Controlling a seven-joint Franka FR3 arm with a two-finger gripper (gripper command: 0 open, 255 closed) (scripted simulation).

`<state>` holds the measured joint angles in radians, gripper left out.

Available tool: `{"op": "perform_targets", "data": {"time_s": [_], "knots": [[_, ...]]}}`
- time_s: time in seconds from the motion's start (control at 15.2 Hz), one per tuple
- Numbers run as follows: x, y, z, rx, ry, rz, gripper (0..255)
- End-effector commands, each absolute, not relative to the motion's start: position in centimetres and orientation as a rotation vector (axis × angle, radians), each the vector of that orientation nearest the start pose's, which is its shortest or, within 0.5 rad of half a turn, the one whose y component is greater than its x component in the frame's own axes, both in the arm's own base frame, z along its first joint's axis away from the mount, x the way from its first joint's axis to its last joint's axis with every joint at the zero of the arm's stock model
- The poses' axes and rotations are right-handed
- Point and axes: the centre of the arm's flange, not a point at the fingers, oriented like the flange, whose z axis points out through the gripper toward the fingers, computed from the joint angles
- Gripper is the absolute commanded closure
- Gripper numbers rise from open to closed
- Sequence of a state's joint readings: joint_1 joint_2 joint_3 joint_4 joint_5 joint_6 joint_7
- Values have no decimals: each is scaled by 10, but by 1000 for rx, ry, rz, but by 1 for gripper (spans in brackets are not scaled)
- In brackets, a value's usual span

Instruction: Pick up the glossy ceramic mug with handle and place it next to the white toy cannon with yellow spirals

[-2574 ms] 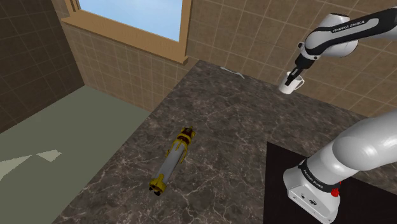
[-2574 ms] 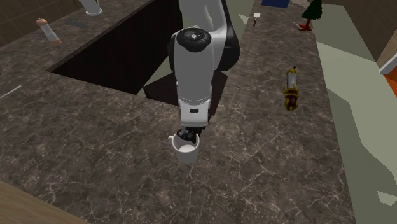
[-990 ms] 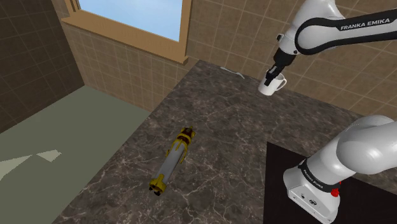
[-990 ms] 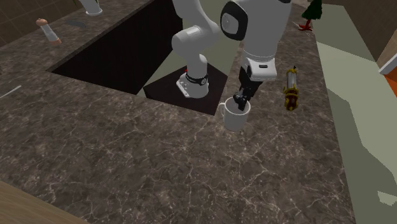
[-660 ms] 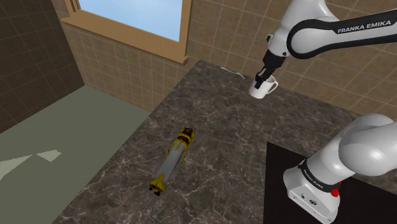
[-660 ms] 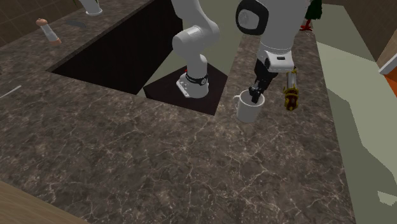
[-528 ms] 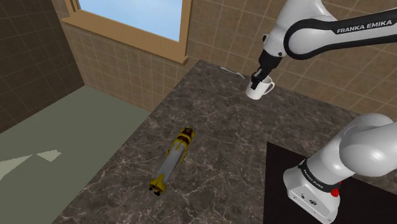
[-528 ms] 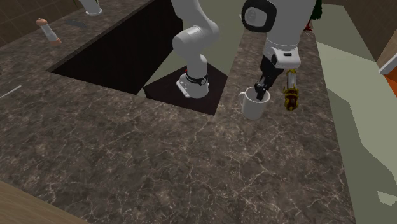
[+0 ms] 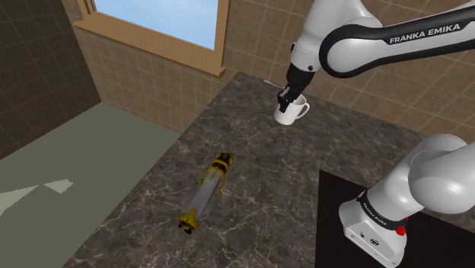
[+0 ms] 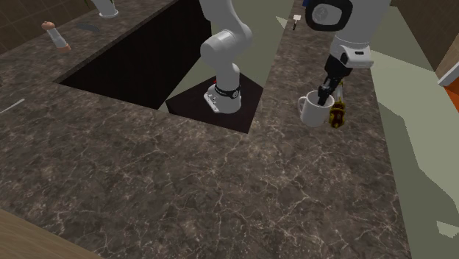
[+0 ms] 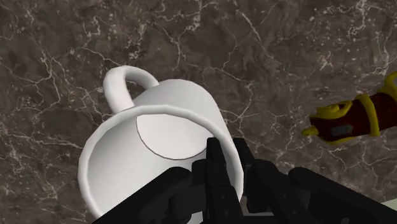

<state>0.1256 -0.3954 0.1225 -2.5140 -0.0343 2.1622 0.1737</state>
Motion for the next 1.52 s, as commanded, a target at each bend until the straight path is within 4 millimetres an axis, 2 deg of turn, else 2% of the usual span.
{"op": "perform_targets", "data": {"time_s": [0.0,1.45], "knots": [[409,132,424,-3203,-134,-88,255],[452,419,424,-3203,-134,-88,255]]}}
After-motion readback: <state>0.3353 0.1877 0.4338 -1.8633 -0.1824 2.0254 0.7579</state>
